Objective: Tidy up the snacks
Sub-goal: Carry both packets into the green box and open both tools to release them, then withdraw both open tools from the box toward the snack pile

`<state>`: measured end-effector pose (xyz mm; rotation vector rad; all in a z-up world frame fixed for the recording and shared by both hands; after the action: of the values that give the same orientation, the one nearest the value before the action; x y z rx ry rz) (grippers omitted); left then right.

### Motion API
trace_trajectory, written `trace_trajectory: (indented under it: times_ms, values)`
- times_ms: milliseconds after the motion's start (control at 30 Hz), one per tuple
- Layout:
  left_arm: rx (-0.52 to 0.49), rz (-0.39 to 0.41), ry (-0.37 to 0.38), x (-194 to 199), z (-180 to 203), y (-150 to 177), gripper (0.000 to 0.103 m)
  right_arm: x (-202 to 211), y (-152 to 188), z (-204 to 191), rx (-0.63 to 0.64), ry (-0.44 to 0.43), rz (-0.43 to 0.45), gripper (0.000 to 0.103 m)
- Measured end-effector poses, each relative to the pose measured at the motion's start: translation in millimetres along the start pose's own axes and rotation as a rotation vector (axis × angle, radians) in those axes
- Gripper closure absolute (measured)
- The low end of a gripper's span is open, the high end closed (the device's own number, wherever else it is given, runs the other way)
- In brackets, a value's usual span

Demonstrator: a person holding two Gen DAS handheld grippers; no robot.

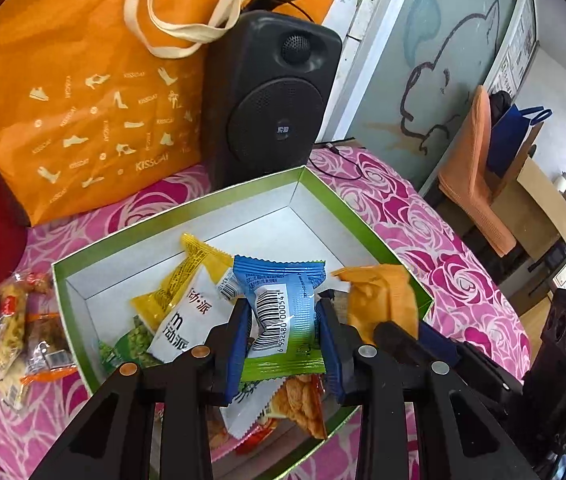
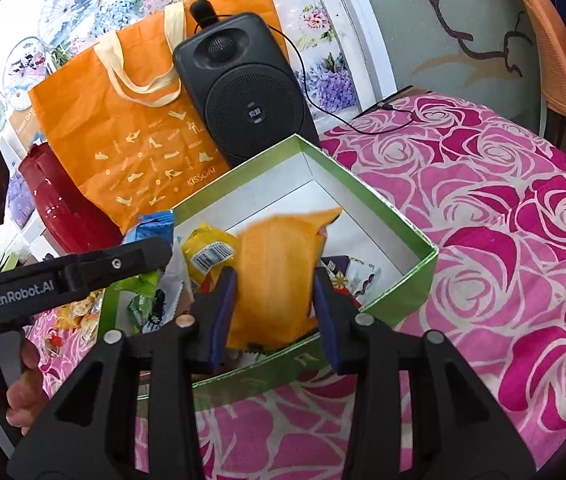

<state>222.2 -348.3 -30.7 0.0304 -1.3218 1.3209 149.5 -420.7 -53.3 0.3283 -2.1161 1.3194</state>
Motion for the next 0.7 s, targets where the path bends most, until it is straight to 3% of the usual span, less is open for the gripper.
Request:
trace_trajectory:
  times_ms: [33, 67, 100, 133, 167, 233, 367, 700]
  values:
    - [-0.004, 0.000, -0.006, -1, -1, 0, 0.068, -2, 1, -1, 0.013, 0.006, -0.001, 0.044]
    - [-0.009, 0.002, -0.016, -2, -3, 0, 0.057, -2, 1, -1, 0.026, 0.010, 0.008, 0.031]
    - [-0.008, 0.005, -0.029, -2, -6, 0, 0.047, 0, 0, -2, 0.038, 0.014, 0.029, 0.023]
    - [-0.001, 0.016, -0.048, 0, -10, 0, 0.025, 2, -1, -3, 0.056, 0.036, 0.047, 0.021]
    - [0.019, 0.044, -0.083, 4, -17, 0, 0.013, 4, -2, -3, 0.074, 0.056, 0.059, 0.020]
    - [0.053, 0.080, -0.101, 11, -26, -1, 0.012, 5, -2, -1, 0.088, 0.075, 0.066, 0.019]
    - [0.110, 0.059, -0.128, 16, -43, 3, 0.011, 8, 0, 2, 0.053, 0.082, 0.055, 0.014]
    - [0.135, 0.084, -0.146, 47, -46, 12, 0.011, 31, 3, -16, 0.043, 0.057, 0.043, 0.009]
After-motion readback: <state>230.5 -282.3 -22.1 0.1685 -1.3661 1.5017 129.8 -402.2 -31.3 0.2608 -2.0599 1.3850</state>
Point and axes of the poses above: each gripper's, at about its wrist camera, not at the fingertips, and x roughly against the way its jaws point, z to its right, y to its underside, the point moved 9 cm from there along -x, roughly the way its jaws point, and after that the axes turned 7 degrees about y, right-handed, at the moved point
